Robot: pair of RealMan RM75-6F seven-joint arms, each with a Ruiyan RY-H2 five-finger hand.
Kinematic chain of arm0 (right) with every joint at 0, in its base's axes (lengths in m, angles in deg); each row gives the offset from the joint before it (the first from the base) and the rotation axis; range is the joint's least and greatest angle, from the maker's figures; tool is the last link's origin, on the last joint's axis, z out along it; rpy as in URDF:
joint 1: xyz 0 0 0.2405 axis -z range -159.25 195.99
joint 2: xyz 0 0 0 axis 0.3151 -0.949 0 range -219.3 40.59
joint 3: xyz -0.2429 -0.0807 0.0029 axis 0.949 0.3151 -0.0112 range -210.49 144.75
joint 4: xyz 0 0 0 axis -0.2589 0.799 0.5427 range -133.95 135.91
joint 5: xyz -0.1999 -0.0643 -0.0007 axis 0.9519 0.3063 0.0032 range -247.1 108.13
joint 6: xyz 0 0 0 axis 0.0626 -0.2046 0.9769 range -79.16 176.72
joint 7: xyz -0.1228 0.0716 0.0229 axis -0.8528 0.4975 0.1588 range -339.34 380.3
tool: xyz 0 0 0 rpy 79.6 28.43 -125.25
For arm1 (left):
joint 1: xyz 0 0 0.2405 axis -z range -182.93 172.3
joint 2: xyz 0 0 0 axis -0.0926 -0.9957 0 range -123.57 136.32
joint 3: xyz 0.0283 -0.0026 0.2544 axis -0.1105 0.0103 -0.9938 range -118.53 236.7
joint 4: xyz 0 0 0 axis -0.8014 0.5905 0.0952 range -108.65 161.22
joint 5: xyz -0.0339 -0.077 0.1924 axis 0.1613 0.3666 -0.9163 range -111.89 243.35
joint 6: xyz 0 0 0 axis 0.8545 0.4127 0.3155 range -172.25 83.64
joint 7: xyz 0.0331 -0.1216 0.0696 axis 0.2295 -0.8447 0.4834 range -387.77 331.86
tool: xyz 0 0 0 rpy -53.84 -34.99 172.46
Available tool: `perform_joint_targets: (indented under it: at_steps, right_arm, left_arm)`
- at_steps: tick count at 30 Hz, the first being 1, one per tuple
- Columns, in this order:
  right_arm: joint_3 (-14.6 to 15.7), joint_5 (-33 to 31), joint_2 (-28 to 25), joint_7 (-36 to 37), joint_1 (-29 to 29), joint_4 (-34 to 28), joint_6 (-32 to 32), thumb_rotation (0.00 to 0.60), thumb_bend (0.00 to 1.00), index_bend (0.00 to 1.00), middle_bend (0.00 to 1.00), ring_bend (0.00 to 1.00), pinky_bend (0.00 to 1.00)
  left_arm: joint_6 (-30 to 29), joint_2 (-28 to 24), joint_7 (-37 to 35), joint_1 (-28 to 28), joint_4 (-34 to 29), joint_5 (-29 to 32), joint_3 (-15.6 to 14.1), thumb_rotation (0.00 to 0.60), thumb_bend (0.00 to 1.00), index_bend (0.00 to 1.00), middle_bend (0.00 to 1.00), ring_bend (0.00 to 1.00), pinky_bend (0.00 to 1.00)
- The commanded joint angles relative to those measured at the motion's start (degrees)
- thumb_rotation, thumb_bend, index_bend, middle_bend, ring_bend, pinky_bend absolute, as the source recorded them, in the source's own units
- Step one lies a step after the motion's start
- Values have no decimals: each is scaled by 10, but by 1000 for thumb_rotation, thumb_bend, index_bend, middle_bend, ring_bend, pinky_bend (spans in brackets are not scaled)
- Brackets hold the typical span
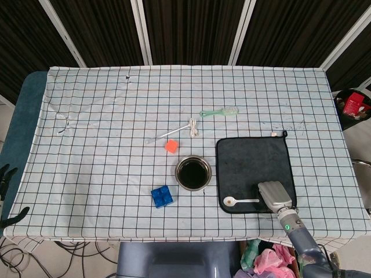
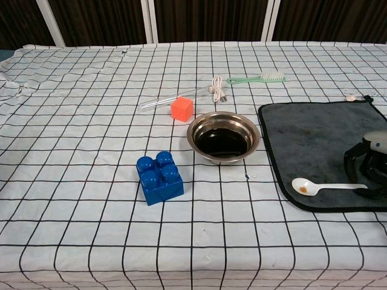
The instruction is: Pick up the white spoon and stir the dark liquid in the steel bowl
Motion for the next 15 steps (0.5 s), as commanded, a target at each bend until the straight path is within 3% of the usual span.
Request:
perform_joint_targets:
  at_steps: [1, 15]
  right_arm:
    - [0, -1, 1, 2, -1, 2, -2, 600, 374, 586, 809, 923, 906]
    - [-1, 2, -1, 8, -2, 2, -2, 600, 381, 587, 809, 923, 906]
  left_arm:
    - [1, 0, 1, 0, 0, 1, 0, 600, 199, 88, 5, 0, 0]
    - [0, 0, 1, 0, -1, 0, 0, 600, 199, 87, 5, 0, 0]
